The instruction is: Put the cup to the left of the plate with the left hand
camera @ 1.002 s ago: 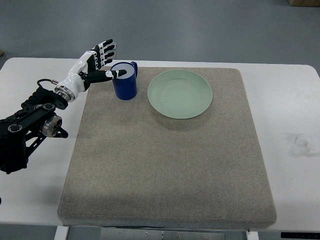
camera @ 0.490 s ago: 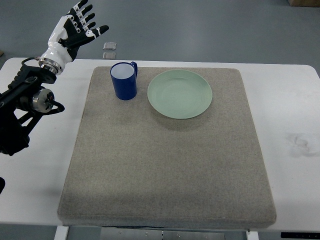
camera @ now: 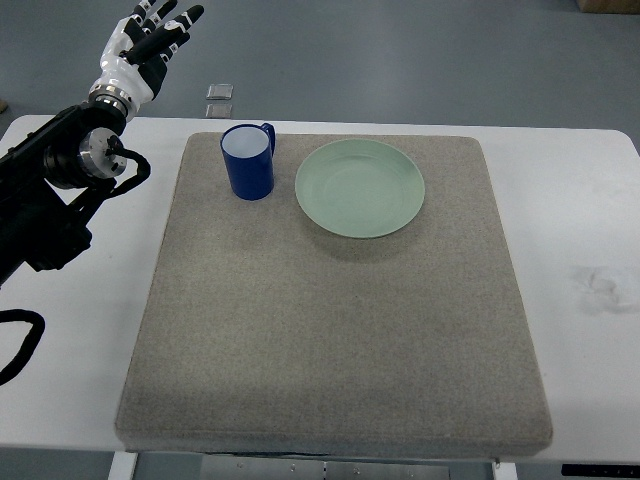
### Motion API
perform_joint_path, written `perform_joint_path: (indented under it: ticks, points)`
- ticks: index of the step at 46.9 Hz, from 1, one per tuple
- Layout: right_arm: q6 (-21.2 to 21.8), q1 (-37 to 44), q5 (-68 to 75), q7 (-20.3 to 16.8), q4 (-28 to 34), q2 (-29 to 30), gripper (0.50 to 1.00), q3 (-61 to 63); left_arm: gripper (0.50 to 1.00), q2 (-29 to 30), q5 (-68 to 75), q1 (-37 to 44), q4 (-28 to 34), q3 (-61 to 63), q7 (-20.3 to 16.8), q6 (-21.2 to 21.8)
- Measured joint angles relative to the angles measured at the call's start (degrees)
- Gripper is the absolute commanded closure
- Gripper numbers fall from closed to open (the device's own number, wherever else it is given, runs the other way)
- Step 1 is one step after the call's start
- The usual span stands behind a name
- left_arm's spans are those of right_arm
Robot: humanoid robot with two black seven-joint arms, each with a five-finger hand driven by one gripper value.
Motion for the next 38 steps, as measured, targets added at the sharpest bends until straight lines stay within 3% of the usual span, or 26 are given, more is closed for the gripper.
perform_joint_path:
  ticks: [7, 20, 38]
  points:
    - [0.00, 0.00, 0.00, 0.00, 0.00, 0.00, 0.568, 0.00, 0.540, -2.28, -1.86, -1.76, 5.25, 0.26, 0.15, -0.13]
    - [0.00, 0.01, 0.00, 0.00, 0.00, 0.00, 0.568, 0.00, 0.506, -3.07, -1.85, -1.97, 5.57, 0.27, -0.02, -0.65]
    - [0.02, 0.00, 0.00, 0.00, 0.00, 0.00, 0.568, 0.05, 0.506, -4.11, -1.95, -1.95, 5.69, 0.01, -0.10, -0.80]
